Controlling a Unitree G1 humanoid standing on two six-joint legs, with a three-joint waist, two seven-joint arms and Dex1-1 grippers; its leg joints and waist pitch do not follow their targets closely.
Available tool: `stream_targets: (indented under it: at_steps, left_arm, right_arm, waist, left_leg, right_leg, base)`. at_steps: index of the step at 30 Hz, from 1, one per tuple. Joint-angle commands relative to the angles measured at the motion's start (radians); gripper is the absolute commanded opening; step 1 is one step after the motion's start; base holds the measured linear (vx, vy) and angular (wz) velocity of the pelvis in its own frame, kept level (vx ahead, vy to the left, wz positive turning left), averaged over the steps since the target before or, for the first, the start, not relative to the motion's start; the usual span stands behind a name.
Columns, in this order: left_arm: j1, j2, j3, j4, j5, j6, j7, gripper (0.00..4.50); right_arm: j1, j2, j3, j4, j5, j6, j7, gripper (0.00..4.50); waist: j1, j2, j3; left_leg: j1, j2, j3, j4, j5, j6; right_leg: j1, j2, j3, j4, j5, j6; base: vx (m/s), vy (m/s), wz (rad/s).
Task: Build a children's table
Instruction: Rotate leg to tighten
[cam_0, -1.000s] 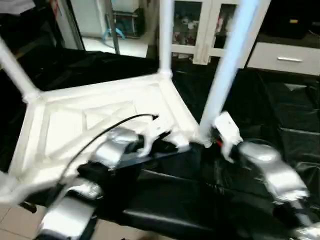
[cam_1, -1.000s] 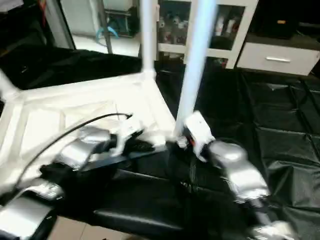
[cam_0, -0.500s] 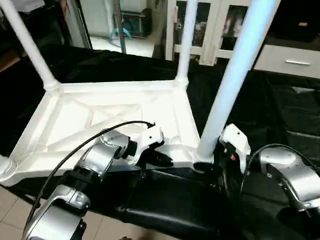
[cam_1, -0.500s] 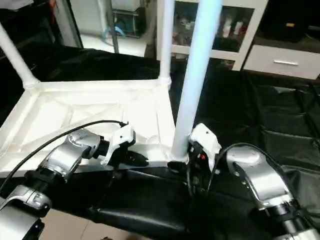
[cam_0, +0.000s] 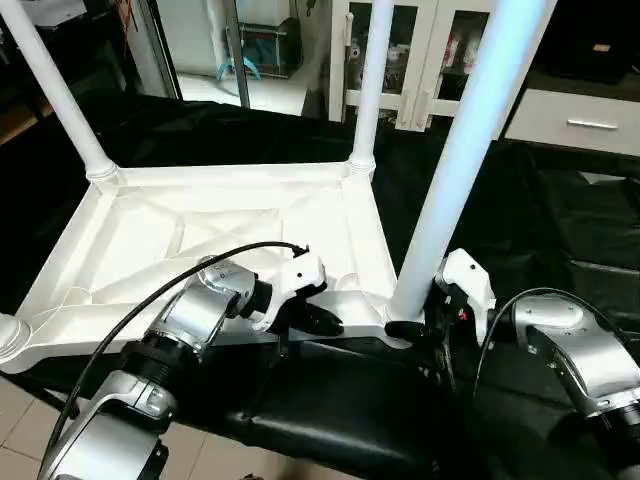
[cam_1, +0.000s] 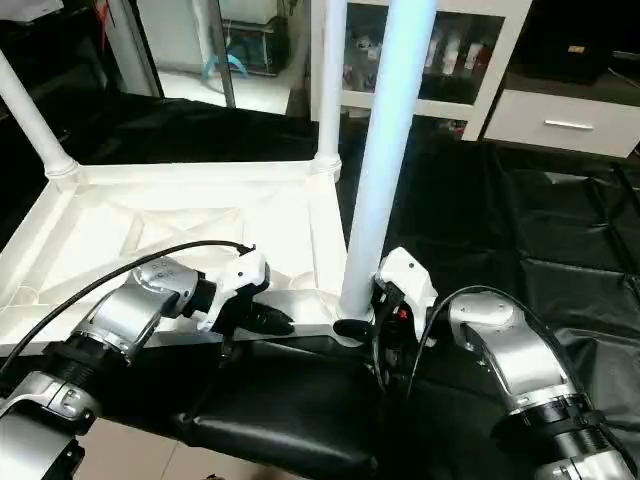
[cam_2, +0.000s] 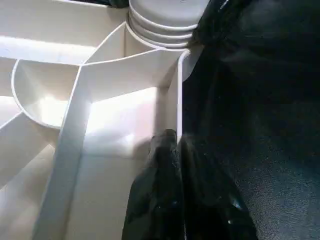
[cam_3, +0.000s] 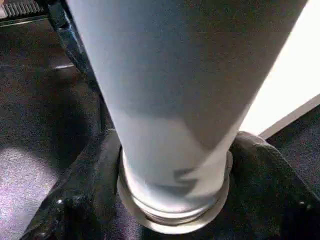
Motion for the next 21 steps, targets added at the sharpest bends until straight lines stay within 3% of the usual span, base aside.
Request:
stream_targets:
  at_steps: [1,5,15,19,20,21]
  left_arm:
    - [0.029,-0.011,-0.071,0.005,0.009,0.015,-0.044,0.0]
    - [0.031,-0.007,-0.07,0.001,0.009,0.017,-0.045,0.0]
    - [0.034,-0.02,-0.064,0.001,0.004,0.023,-0.026,0.0]
    - [0.009,-0.066,-0.032,0.065,0.008,0.004,0.061,0.0]
    - [-0.002,-0.078,-0.024,0.086,0.012,-0.004,0.088,0.0]
    - [-0.006,-0.083,-0.02,0.095,0.013,-0.007,0.099,0.0]
  right_arm:
    - [-0.021,0.002,0.012,0.006,-0.012,-0.017,0.001,3.03]
    - [-0.021,0.015,0.014,0.018,-0.013,-0.02,-0.001,2.74]
    - [-0.003,0.052,-0.025,0.032,0.001,-0.008,-0.052,2.71]
    - [0.005,0.146,-0.075,0.078,-0.013,0.0,-0.227,2.7]
    - [0.005,0.168,-0.08,0.082,-0.025,-0.003,-0.271,2.7]
    - [0.005,0.178,-0.084,0.085,-0.028,0.0,-0.29,2.7]
  waist:
    - [0.004,-0.014,-0.055]
    - [0.004,-0.01,-0.056]
    - [0.002,-0.007,-0.057]
    - [-0.009,-0.008,-0.051]
    - [-0.019,-0.003,-0.045]
    - [-0.023,-0.005,-0.046]
  left_leg:
    - [-0.001,0.057,-0.015,-0.059,-0.115,0.091]
    - [-0.002,0.056,-0.015,-0.058,-0.111,0.091]
    - [-0.001,0.055,-0.015,-0.058,-0.117,0.086]
    - [0.0,0.054,-0.017,-0.066,-0.182,0.052]
    - [0.003,0.052,-0.019,-0.071,-0.235,0.024]
    - [0.003,0.051,-0.021,-0.073,-0.251,0.014]
  right_leg:
    - [0.058,-0.064,0.044,-0.053,-0.085,-0.274]
    - [0.058,-0.064,0.043,-0.053,-0.083,-0.274]
    - [0.059,-0.061,0.042,-0.052,-0.065,-0.281]
    - [0.057,-0.064,0.042,-0.069,-0.201,-0.249]
    - [0.051,-0.062,0.041,-0.081,-0.293,-0.219]
    - [0.053,-0.062,0.04,-0.082,-0.319,-0.207]
  base:
    - [0.0,0.0,0.0]
    - [0.0,0.0,0.0]
    - [0.0,0.0,0.0]
    - [0.0,0.0,0.0]
    - [0.0,0.0,0.0]
    - [0.0,0.0,0.0]
